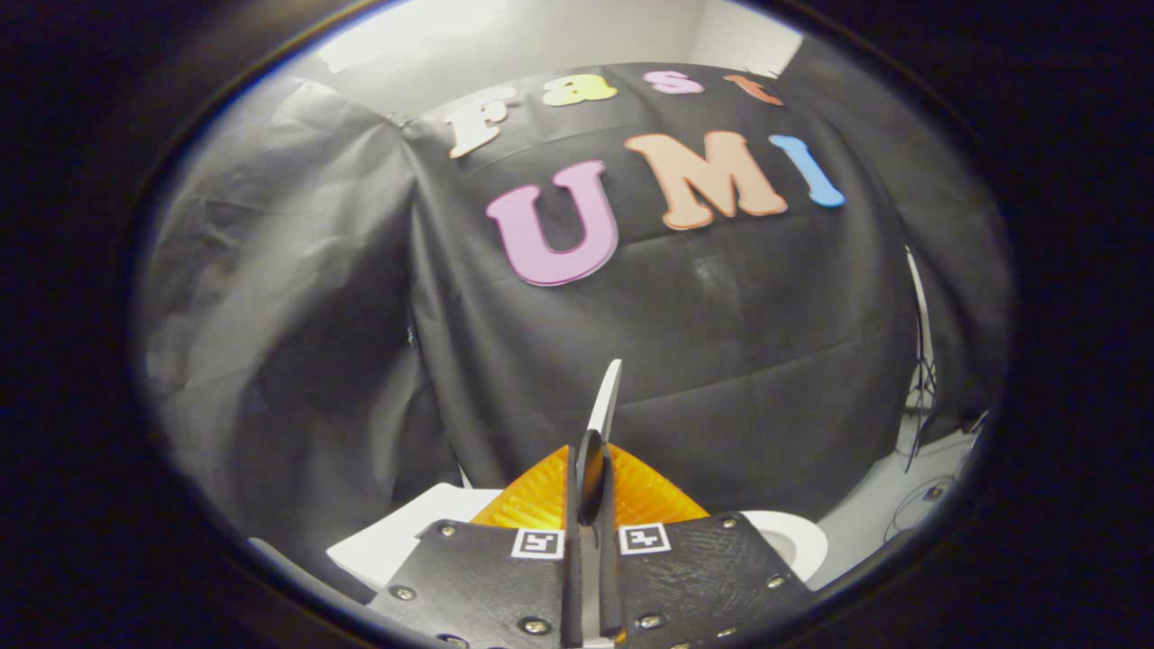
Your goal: Open the toilet lid.
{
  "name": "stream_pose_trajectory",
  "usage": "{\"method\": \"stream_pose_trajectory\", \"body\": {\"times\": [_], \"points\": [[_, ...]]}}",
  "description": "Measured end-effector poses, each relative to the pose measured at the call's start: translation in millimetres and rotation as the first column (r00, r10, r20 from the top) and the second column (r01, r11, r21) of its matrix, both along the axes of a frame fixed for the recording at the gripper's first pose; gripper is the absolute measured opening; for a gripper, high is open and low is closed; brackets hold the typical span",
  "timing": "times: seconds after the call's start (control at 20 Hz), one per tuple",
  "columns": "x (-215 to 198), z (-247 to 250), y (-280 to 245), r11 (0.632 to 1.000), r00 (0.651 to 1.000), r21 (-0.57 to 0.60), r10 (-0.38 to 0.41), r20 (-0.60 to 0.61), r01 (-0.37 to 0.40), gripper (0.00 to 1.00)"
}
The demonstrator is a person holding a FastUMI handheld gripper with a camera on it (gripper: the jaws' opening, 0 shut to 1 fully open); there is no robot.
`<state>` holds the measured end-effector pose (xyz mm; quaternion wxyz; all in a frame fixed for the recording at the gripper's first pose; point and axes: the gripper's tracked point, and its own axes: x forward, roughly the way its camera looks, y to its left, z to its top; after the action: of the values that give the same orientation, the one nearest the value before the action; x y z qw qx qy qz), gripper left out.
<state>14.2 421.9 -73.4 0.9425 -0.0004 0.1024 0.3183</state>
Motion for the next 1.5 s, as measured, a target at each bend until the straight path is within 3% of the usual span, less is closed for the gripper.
{"method": "stream_pose_trajectory", "body": {"times": [0.3, 0.55, 1.25, 1.5], "points": [[-36, -7, 68, 0.982, 0.989, -0.126, 0.147, 0.028, -0.143, 0.13], [-55, -11, 97, 0.978, 0.983, -0.119, 0.178, 0.040, -0.172, 0.13], [-105, -39, 174, 0.905, 0.924, -0.220, 0.381, 0.034, -0.365, 0.14], [-117, -45, 188, 0.894, 0.914, -0.218, 0.404, 0.021, -0.390, 0.13]]}}
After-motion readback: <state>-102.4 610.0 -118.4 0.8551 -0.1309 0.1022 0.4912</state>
